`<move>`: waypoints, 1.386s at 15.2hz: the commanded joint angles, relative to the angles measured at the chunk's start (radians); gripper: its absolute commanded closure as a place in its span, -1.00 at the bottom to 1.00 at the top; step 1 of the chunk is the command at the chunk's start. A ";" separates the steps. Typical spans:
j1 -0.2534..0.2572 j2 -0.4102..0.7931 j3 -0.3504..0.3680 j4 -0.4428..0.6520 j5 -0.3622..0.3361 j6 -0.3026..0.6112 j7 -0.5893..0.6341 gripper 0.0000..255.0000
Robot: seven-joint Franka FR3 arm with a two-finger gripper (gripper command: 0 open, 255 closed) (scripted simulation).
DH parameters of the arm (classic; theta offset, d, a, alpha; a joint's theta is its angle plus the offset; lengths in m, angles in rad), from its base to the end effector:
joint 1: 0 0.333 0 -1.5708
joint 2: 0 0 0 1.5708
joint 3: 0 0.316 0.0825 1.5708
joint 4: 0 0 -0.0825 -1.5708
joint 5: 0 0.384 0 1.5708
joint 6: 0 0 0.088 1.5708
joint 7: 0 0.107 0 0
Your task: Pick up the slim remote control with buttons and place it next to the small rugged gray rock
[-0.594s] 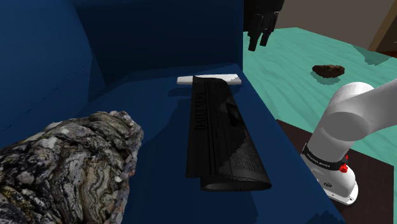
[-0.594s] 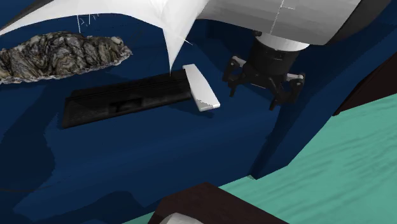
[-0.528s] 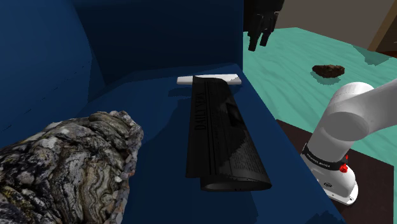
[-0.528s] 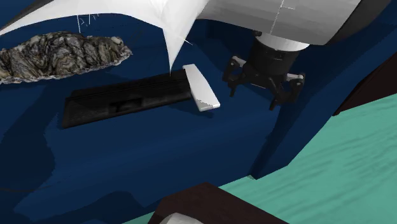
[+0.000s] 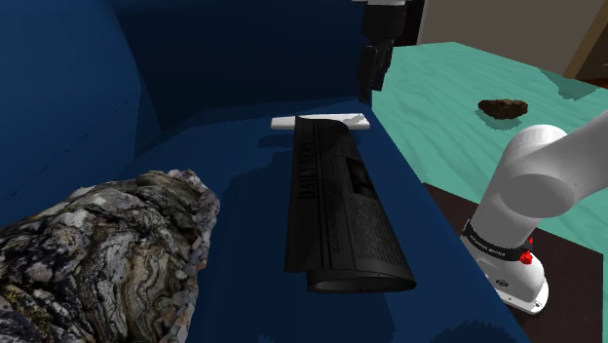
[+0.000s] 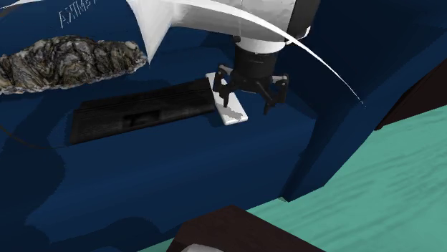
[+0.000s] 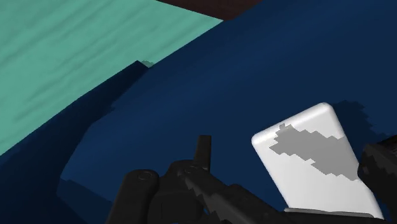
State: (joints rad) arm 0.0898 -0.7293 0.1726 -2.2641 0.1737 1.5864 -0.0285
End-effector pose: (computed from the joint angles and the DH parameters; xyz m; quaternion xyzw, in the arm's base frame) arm 0.3084 0.1205 0.6128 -0.9915 -0.1252 -0.0190 0.0315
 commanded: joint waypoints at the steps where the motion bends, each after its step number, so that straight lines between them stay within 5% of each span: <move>1: 0.027 0.033 0.037 0.008 0.017 0.013 -0.002 -1.00; 9: 0.033 0.017 0.052 -0.104 0.031 0.109 -0.006 -1.00; 17: 0.033 0.017 0.052 -0.104 0.031 0.109 -0.006 -1.00; 18: 0.033 0.017 0.052 -0.104 0.031 0.109 -0.006 1.00; 21: 0.033 0.017 0.052 -0.104 0.031 0.109 -0.006 1.00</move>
State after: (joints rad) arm 0.1231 -0.7124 0.2241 -2.3677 0.2040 1.6948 -0.0344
